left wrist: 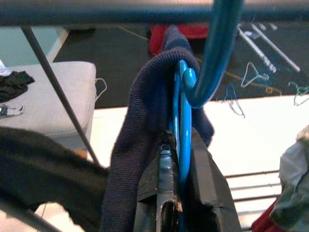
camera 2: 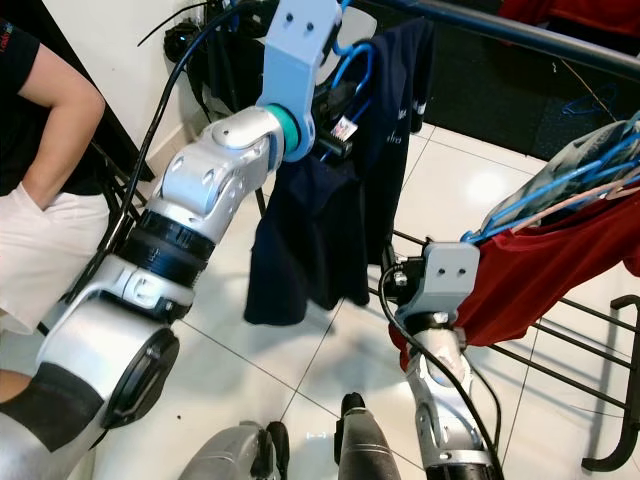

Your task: Hang hanger

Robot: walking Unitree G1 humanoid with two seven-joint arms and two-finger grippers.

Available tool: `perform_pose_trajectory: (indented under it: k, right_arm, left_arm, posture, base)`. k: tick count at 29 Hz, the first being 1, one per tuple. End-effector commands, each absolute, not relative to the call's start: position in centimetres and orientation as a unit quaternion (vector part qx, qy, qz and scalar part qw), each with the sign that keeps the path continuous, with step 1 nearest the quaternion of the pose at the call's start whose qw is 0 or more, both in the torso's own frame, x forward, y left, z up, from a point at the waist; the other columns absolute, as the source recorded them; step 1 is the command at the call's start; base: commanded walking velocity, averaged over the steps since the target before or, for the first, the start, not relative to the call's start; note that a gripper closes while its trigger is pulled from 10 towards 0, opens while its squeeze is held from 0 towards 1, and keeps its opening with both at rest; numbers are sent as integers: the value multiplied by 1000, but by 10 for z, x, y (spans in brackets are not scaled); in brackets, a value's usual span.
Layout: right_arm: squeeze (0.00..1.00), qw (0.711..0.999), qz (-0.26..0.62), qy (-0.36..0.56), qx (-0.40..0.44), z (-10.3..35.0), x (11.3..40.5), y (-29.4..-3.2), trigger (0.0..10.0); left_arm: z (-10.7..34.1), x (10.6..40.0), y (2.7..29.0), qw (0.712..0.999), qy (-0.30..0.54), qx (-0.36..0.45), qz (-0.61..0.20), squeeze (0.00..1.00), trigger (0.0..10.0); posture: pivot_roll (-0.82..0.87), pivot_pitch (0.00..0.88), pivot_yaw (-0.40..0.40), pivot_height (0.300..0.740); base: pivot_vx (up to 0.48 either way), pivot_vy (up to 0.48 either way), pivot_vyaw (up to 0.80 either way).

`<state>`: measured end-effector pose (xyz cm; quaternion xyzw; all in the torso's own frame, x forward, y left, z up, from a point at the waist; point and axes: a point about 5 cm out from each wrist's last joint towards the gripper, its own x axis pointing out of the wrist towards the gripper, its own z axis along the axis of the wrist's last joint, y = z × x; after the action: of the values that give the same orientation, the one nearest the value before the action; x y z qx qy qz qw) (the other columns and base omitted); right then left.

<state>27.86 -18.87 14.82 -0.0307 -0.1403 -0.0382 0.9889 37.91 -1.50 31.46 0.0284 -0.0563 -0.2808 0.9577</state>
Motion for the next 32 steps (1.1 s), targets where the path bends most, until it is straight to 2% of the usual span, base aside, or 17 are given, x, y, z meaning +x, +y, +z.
perform_pose_trajectory:
  k: [1,4,12,16,27,32]
  right_arm:
    - [0,988,-40,-142,-35,147,276,-187,10000]
    - [0,984,-41,-169,-34,161,277,-183,10000]
    - [0,983,-45,-173,-32,160,274,-179,10000]
    - [0,983,-57,-176,-23,159,267,-174,10000]
    - [0,982,-68,-177,-13,160,263,-168,10000]
    - [0,982,-73,-176,-10,158,259,-166,10000]
  left_arm:
    - [325,377,-20,955,-77,18,-287,0,10000]
    - [339,378,-44,953,-87,12,-291,0,10000]
    - [341,375,-58,952,-86,14,-292,0,10000]
    - [331,368,-78,953,-67,21,-295,0,10000]
    - [331,370,-79,959,-57,0,-277,0,10000]
    - [341,373,-74,962,-68,-37,-261,0,10000]
  posture:
    - [-167,141,165,740]
    - [-191,146,193,740]
    - [-202,167,219,740]
    - [-212,185,257,740]
    - [-228,193,295,740]
    - [-241,192,303,740]
  base:
    - [0,0,0]
    - [0,0,0]
    - [0,0,0]
    - [0,0,0]
    - [0,0,0]
    - [0,0,0]
